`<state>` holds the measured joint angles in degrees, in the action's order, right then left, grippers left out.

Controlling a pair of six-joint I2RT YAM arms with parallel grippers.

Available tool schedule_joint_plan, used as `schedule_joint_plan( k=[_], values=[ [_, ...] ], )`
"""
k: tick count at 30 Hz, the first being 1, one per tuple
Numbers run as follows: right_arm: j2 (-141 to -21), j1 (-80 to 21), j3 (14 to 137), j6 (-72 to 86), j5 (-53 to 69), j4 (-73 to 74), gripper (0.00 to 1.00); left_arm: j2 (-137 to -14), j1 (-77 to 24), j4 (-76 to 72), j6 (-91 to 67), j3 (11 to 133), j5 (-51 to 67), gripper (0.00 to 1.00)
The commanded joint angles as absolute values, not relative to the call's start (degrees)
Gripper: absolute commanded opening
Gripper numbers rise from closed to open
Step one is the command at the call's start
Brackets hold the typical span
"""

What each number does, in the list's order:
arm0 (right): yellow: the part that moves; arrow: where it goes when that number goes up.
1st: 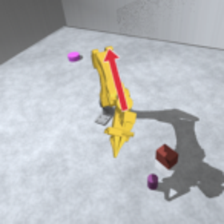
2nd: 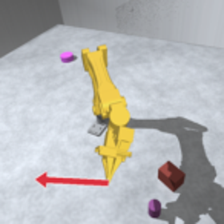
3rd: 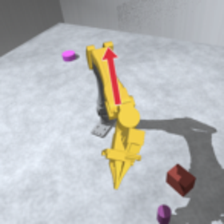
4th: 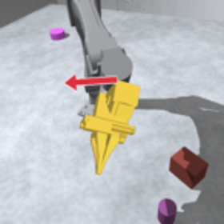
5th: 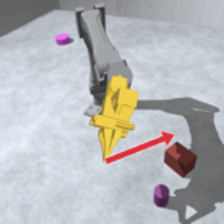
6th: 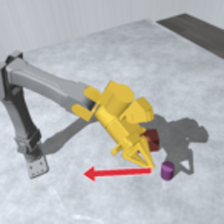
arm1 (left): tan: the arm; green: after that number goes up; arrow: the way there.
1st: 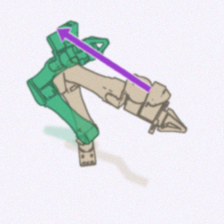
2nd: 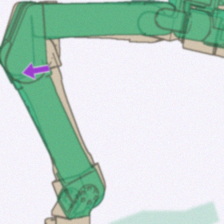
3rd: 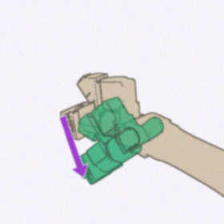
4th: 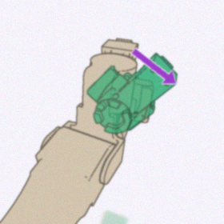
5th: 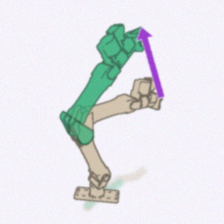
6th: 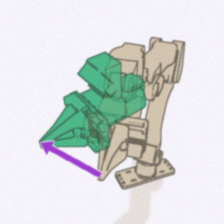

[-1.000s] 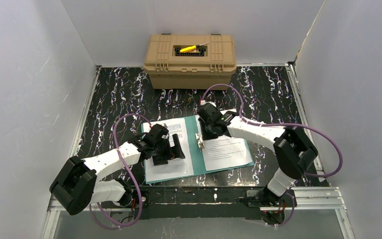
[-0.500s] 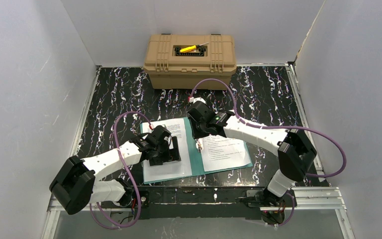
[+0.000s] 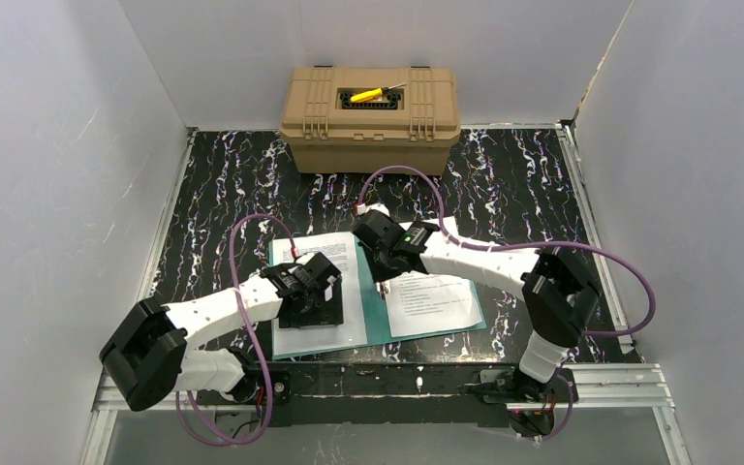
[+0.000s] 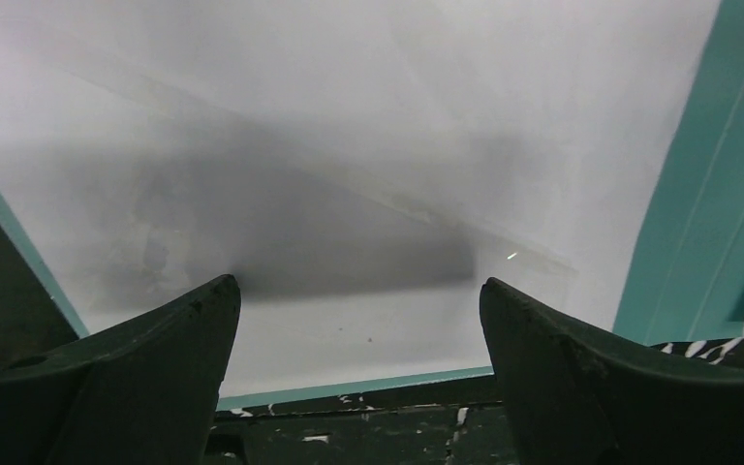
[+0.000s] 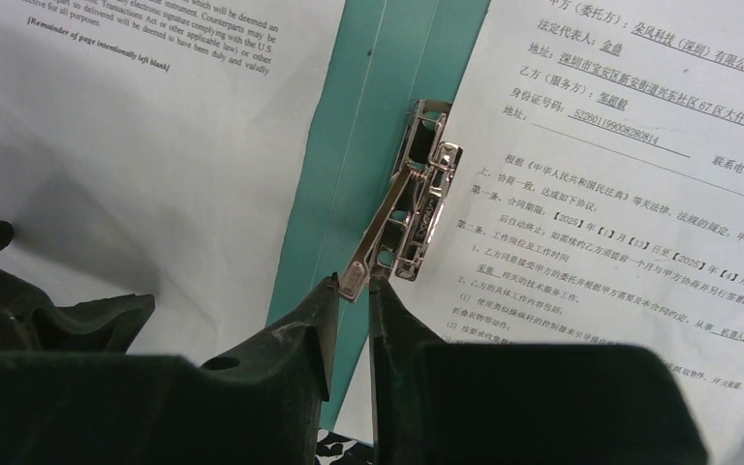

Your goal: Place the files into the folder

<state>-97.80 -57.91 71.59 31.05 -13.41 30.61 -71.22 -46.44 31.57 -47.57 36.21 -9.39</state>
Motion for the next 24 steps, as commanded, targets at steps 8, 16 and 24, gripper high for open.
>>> schedule_joint_plan(
  k=[8,16,24],
  values=[
    [-99.33,-59.54,75.37,30.67,-15.53,31.52,0.24,-73.13,-48.60,38.04,-47.70,38.20,-14.47,0.93],
    [-100.26,-60.13,74.81,30.60,-15.30,31.77,0.24,-76.28,-49.01,35.41,-48.31,36.36,-13.52,0.93],
    [-100.59,-60.36,74.68,30.34,-15.81,32.41,0.21,-77.26,-49.04,34.56,-48.60,35.69,-13.23,0.93]
  ],
)
